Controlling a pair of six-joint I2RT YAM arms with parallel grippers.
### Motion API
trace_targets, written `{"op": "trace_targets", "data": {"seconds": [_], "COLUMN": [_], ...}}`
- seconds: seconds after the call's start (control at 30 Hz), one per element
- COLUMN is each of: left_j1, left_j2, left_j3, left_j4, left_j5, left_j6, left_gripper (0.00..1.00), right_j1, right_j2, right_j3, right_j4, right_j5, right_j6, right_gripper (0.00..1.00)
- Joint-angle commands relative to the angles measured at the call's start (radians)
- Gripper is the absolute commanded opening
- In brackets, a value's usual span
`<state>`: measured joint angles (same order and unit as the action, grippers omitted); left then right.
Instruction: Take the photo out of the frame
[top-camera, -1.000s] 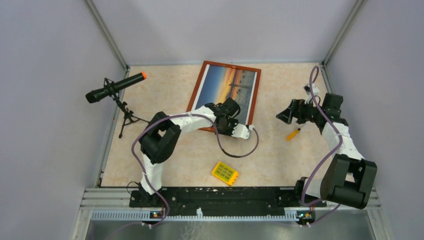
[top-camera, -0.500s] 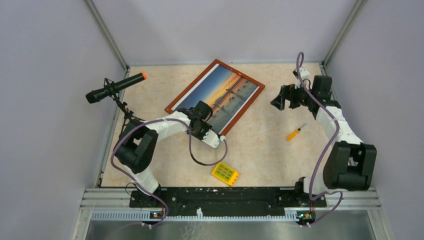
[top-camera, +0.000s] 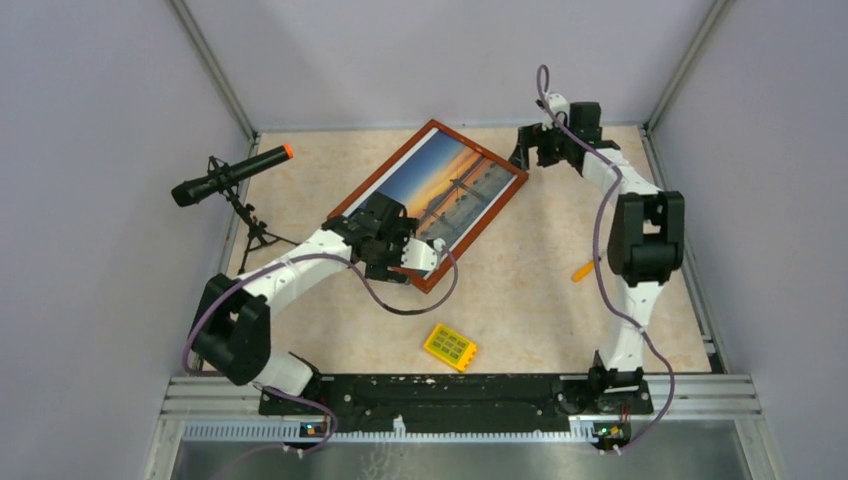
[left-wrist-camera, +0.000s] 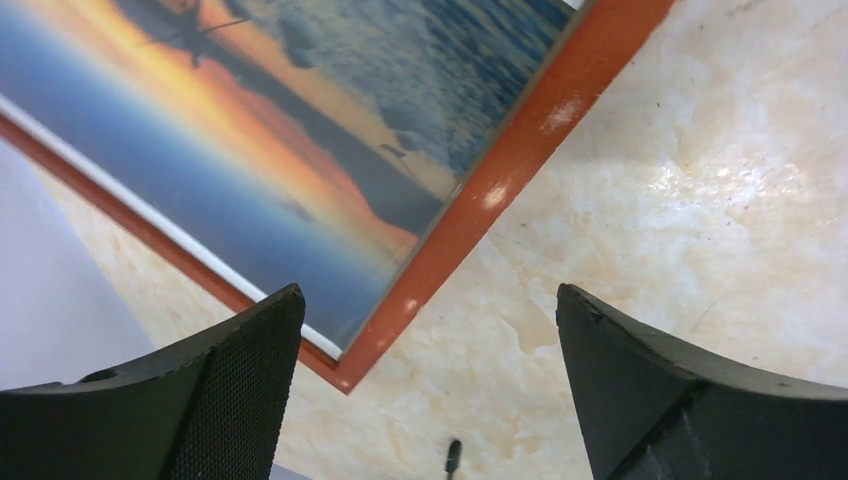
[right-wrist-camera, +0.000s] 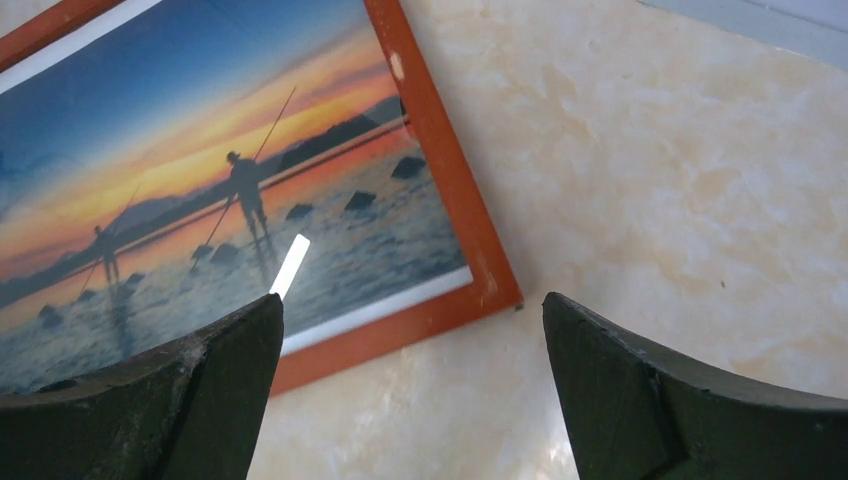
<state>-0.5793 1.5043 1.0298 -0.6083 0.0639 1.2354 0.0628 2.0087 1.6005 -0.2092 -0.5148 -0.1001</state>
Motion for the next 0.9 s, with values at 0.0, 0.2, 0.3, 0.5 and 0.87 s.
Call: {"op": "trace_targets", "data": {"seconds": [0.0, 0.2, 0.3, 0.5, 0.87], "left_j1": [0.026, 0.092, 0.125, 0.172, 0.305], "left_j2": [-0.110, -0.210, -0.245, -0.197, 0.060], "left_j3": [-0.028, -0.141, -0.207, -0.283, -0.161], "left_j4": [0.004, 0.061, 0.082, 0.097, 0.160], "left_j5": [0.078, 0.125, 0.159, 0.169, 0.223], "left_j6": [-0.241, -0.419, -0.462, -0.466, -0.442], "left_gripper": [0.98, 0.99, 0.99, 0.99, 0.93], "right_j1": [0.044, 0.084, 0.088, 0.089, 0.071], "right_j2": [0.139, 0.308, 0.383, 0.450, 0.247], "right_j3": [0.174, 0.352, 0.443, 0.509, 0.162], "right_j4": [-0.019, -0.082, -0.132, -0.226, -0.252], "right_j5": [0.054, 0.117, 0.129, 0.109, 0.122], "right_j6": [0.002, -0.033, -0.040, -0.065, -0.113], "right_gripper": [0.99, 0.99, 0.99, 0.90, 0.60]}}
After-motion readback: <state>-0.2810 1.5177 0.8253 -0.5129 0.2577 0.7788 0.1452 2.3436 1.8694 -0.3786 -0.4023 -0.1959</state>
